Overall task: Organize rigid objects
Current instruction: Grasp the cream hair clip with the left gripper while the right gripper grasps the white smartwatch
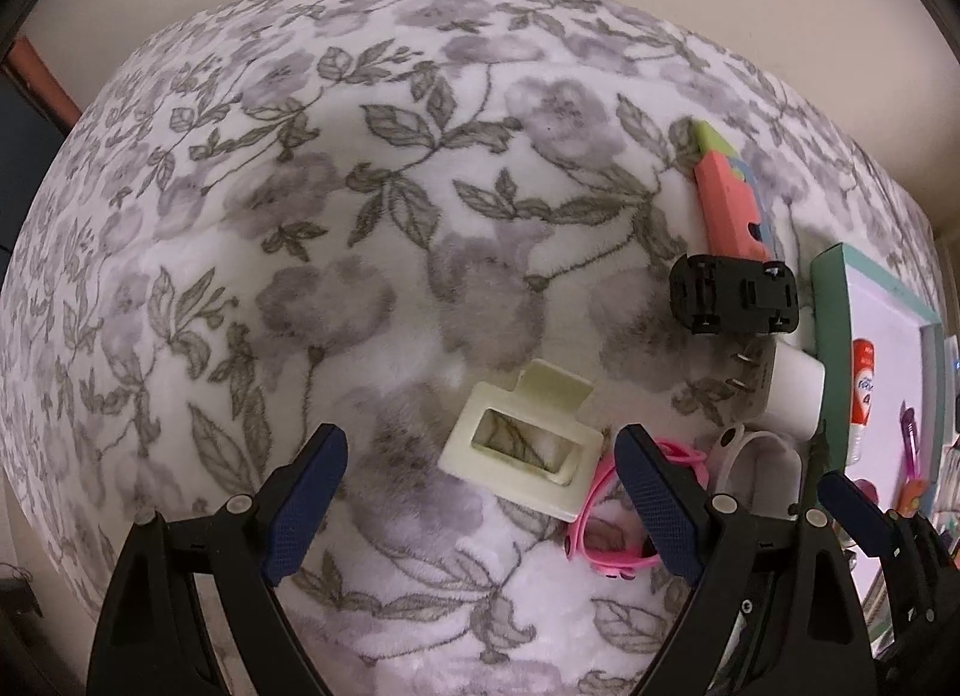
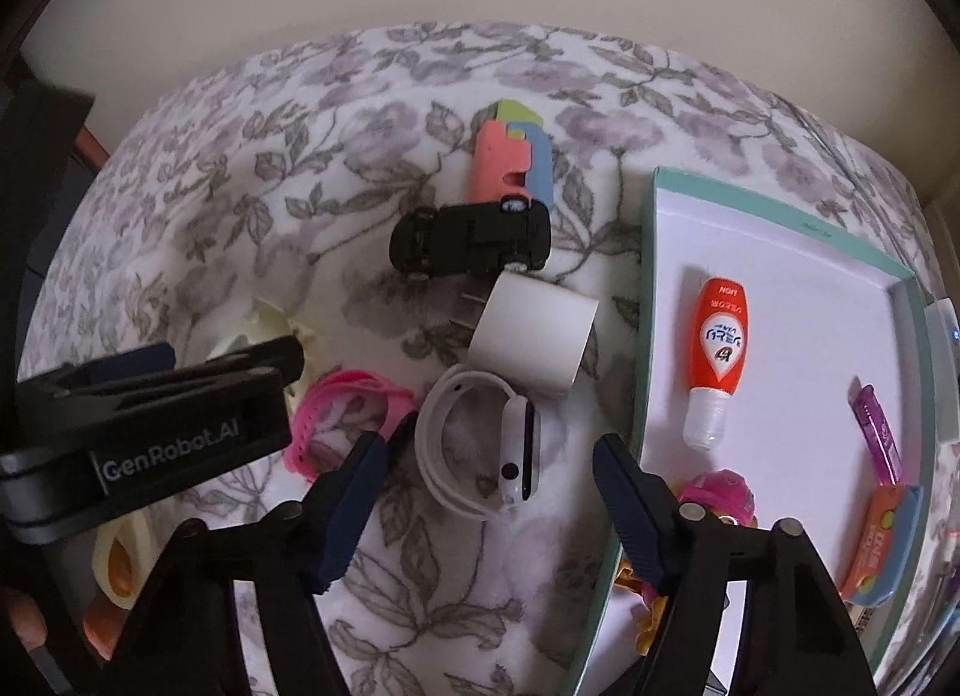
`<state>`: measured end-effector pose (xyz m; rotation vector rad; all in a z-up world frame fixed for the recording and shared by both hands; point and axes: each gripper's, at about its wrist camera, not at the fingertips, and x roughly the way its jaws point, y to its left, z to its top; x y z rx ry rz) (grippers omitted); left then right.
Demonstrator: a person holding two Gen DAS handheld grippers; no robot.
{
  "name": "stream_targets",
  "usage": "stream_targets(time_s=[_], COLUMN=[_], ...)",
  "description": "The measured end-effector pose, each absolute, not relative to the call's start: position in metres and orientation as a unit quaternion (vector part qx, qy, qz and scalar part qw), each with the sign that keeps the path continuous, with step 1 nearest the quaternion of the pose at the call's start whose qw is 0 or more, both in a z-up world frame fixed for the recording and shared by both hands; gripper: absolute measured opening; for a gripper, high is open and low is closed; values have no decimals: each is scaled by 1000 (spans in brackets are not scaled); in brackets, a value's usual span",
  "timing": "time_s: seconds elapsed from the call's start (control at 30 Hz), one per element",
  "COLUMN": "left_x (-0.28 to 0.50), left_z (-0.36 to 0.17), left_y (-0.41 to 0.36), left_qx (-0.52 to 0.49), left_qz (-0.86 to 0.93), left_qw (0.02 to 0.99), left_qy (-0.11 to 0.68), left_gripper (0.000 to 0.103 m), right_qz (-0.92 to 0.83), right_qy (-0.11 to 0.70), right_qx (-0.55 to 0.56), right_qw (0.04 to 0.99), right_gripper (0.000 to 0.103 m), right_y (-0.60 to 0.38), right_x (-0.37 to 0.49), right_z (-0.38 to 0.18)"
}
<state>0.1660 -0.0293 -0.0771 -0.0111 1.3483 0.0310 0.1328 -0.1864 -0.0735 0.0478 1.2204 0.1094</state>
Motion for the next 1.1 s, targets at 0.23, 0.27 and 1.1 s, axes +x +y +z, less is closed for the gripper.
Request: stream_targets(time_s=[0.23,0.27,1.1], left_x=[171,172,182], left_z=[-90,-92,-114], left_y=[-32,-33,-22], left_qx=[11,12,5], left_qz=[18,18,14], left_qw=[777,776,773], left_qy=[629,630,634], left_gripper=[91,91,75], right_qz=[55,55,44], right_qy=[583,585,570], right_qx=[4,3,-23], right_qw=[810,809,820], right_gripper=[66,65,57], right_y=[-183,-183,-161], right_x=[134,134,136], right_z=[-85,-87,-108])
